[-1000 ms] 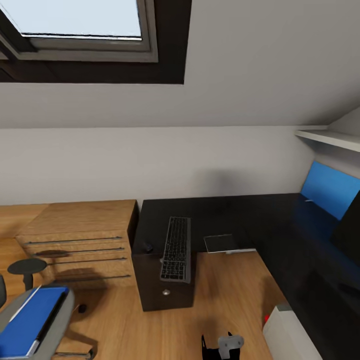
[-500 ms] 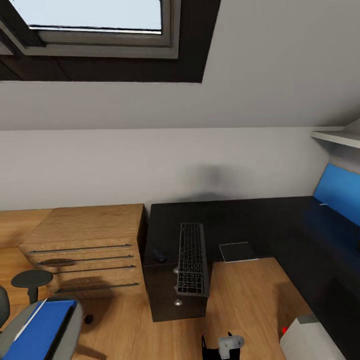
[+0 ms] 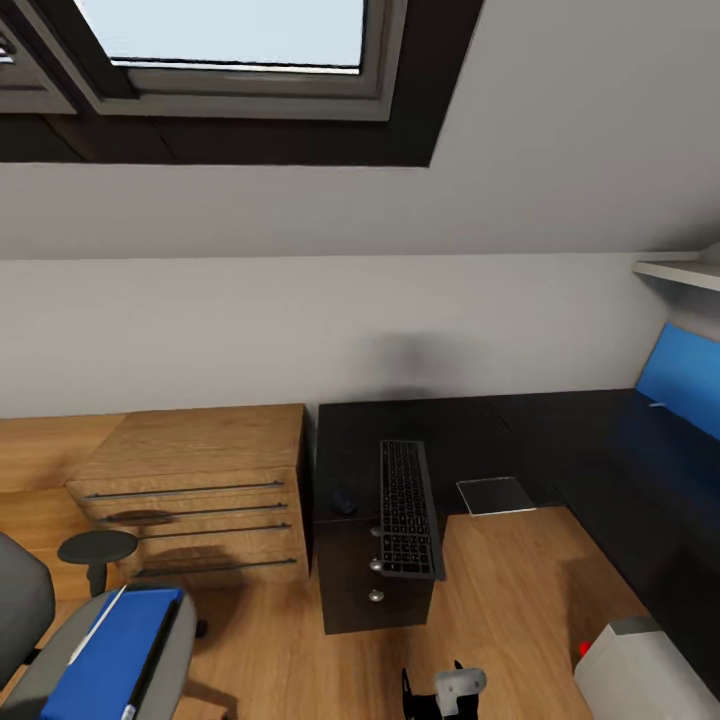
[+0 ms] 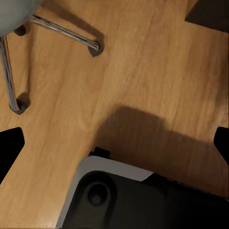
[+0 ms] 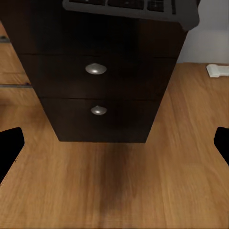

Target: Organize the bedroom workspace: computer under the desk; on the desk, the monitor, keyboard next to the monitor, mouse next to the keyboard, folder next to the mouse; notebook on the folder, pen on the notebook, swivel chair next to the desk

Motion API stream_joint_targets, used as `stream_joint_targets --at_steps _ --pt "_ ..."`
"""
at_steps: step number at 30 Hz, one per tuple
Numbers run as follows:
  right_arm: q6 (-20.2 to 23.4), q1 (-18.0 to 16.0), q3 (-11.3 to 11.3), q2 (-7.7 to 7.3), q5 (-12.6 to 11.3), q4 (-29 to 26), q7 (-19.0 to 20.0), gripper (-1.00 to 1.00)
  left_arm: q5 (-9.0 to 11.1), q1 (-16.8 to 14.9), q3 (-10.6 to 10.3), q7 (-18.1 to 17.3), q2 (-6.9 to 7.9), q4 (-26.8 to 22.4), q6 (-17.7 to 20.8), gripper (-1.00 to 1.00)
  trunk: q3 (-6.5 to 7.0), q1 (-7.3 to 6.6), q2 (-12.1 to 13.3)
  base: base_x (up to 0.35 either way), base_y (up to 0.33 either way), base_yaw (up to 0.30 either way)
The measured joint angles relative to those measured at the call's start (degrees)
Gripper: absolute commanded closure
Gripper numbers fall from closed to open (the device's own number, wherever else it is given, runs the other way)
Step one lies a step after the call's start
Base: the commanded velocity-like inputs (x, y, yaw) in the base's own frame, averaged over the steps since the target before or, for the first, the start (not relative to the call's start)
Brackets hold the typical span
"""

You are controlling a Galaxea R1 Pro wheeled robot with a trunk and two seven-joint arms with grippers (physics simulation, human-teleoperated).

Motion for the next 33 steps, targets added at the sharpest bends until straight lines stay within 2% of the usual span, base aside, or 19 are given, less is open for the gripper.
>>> stream_joint_targets --at_steps 5,7,9,12,13,14,15,17,19,20,21,22,23,25,27,28,30,31,33 --pt "0.45 -0.01 -0.17 0.02 -0.75 -6.84 -0.05 -1.0 0.19 0.0 0.09 0.19 -0.03 -8.65 0.67 -1.0 -0.72 0.88 -1.59 -0.001 0.001 0.0" --pt "1.05 0.0 -0.59 0.03 -2.38 -9.67 0.02 -1.0 0.12 0.01 0.04 0.33 -0.06 -12.0 1.57 -1.0 -1.08 1.32 -2.4 0.0 0.0 0.0" --pt "2.24 0.0 -0.89 0.03 -5.42 -12.53 0.44 -1.0 -0.03 0.01 0.06 0.59 -0.07 -16.22 4.45 -1.0 -1.45 1.76 -3.2 0.0 0.0 0.0" --pt "5.66 0.01 -1.14 0.03 -11.16 -16.97 2.19 -1.0 -0.22 0.01 0.01 2.02 -0.03 -23.7 12.22 -1.0 -1.98 2.42 -4.41 0.0 0.0 0.0" --pt "8.2 0.01 -1.15 0.03 -14.59 -19.26 4.03 -1.0 -0.11 0.0 -0.09 3.43 -0.01 -27.91 16.43 -1.0 -2.15 2.64 -4.81 0.0 0.0 0.0" --pt "9.71 0.02 -1.16 0.03 -16.33 -20.45 5.15 -1.0 -0.1 0.01 -0.09 4.32 0.0 -30.32 18.77 -1.0 -2.34 2.85 -5.21 0.0 0.0 0.0" --pt "12.76 0.01 -1.18 0.03 -19.49 -22.54 7.73 -1.0 -0.05 0.0 -0.08 6.21 0.01 -34.54 22.84 -1.0 -2.51 3.07 -5.61 0.0 0.0 0.0" --pt "16.11 0.02 -1.23 0.03 -22.27 -24.43 10.14 -1.0 0.05 0.01 -0.05 8.2 0.0 -38.69 26.33 -1.0 -2.89 3.51 -6.42 0.0 0.0 0.0" --pt "21.04 -0.01 -1.5 0.03 -26.27 -26.82 13.19 -1.0 0.18 0.01 -0.1 10.58 -0.03 -43.76 30.0 -1.0 -3.25 3.95 -7.23 0.0 0.0 0.0" --pt "24.02 -0.04 -2.04 0.03 -29.35 -28.44 14.65 -1.0 0.4 0.01 -0.12 11.59 -0.09 -46.58 31.51 -1.0 -3.43 4.17 -7.63 0.0 0.0 0.0" --pt "25.45 -0.05 -2.49 0.03 -31.14 -29.35 15.32 -1.0 0.63 0.01 -0.12 11.98 -0.15 -47.98 32.11 -1.0 -3.61 4.4 -8.03 0.0 0.0 0.0" --pt "27.94 -0.06 -3.7 0.03 -34.7 -31.24 16.69 -1.0 1.34 0.01 -0.12 12.53 -0.35 -50.25 32.92 -1.0 -3.79 4.61 -8.44 0.0 0.0 0.0" --pt "29.1 -0.07 -4.41 0.03 -36.69 -32.19 17.57 -1.0 1.81 0.01 -0.11 12.76 -0.49 -51.33 33.23 -1.0 -3.98 4.84 -8.84 0.0 0.0 0.0" --pt "32.71 -0.08 -6.59 -1.84 -43.95 -34.44 22.37 -1.0 3.21 0.02 -0.24 13.52 -1.04 -54.6 33.81 -1.0 -4.34 5.28 -9.64 0.0 0.0 0.0" --pt "36.28 -0.08 -7.6 -3.66 -49.41 -34.59 27.7 -1.0 3.88 0.02 -0.49 14.81 -1.71 -56.09 33.98 -1.0 -4.7 5.72 -10.45 0.0 0.0 0.0" --pt "39.59 -0.09 -7.98 -5.21 -52.25 -34.32 30.83 -1.0 4.05 0.03 -0.71 15.42 -2.4 -56.41 33.94 -1.0 -4.88 5.94 -10.85 0.0 0.0 0.0" --pt "43.92 -0.1 -8.15 -7.18 -55.65 -34.1 33.5 -1.0 4.14 0.02 -1.06 15.66 -2.89 -57.75 33.88 -1.0 -5.24 6.38 -11.65 0.0 0.0 0.0" --pt "48.13 -0.1 -8.34 -8.24 -59.54 -34.18 34.8 -1.0 4.33 0.01 -1.62 15.71 -3.13 -60.48 34.05 -1.0 -5.42 6.6 -12.06 0.0 0.0 0.0" --pt "51.79 -0.1 -8.54 -9.13 -62.62 -34.23 35.42 -1.0 4.68 0.02 -2.57 15.73 -3.26 -61.88 34.33 -1.0 -5.78 7.04 -12.86 0.0 0.0 0.0"
